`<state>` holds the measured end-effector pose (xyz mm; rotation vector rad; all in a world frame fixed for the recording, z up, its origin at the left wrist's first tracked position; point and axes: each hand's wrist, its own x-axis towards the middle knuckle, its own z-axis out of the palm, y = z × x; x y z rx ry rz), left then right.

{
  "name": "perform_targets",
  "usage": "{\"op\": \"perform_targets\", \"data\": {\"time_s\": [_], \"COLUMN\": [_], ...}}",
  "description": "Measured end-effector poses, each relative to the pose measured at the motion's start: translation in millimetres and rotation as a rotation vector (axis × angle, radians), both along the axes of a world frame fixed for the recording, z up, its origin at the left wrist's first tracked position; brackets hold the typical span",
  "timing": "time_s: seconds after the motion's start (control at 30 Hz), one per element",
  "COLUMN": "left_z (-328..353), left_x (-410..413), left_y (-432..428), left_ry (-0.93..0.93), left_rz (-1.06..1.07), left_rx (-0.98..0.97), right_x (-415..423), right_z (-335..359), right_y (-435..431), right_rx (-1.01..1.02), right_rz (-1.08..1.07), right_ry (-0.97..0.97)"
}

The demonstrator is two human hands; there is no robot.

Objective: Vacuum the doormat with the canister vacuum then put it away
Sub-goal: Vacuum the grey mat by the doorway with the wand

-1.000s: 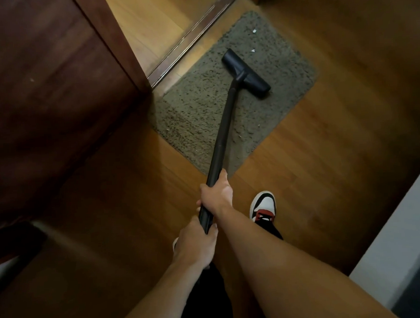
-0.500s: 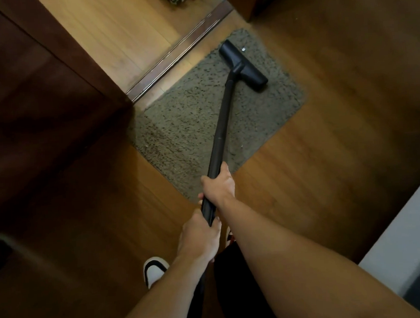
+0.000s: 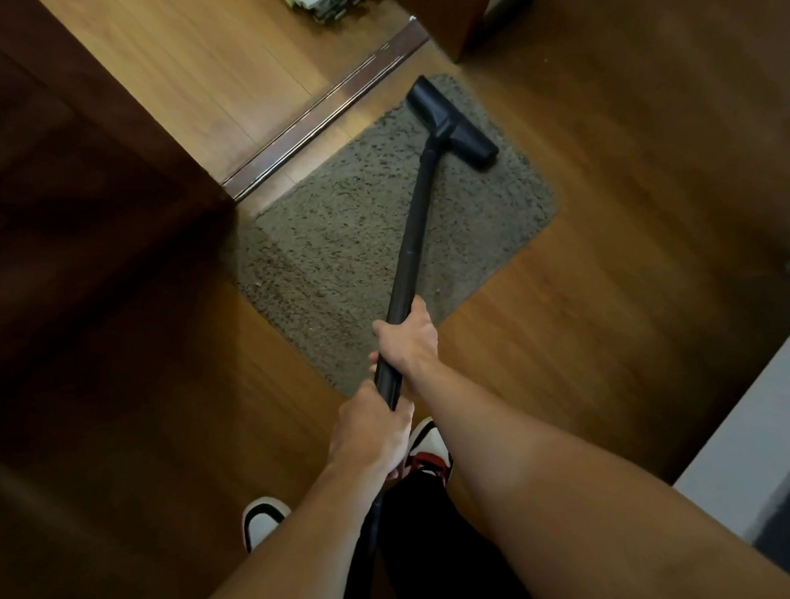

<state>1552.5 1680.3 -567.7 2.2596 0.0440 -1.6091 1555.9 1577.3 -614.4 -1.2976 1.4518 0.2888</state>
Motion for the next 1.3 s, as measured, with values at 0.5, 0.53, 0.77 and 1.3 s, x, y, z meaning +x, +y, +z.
{"op": "perform_targets", "data": {"time_s": [0.5, 0.53, 0.77, 1.3], "left_z": [4, 3, -7, -40], "left_x": [-42, -44, -41, -4], "left_y": [183, 194, 238, 165], "left_ry": [0.139, 0.141, 0.098, -0.003], "left_rz": [0.229, 0.247, 0.240, 0.189], "left_rx": [-0.148, -0.151, -0.163, -0.191], "right_x": [-54, -54, -43, -2], "right_z": [-2, -2, -6, -40], "right_y": [179, 191, 236, 160], "right_rx": [0.209, 0.197, 0.123, 0.135], "right_rz": [-0.345, -0.344, -0.316, -0.343], "right_ry": [-0.164, -0.158, -0.135, -0.136]}}
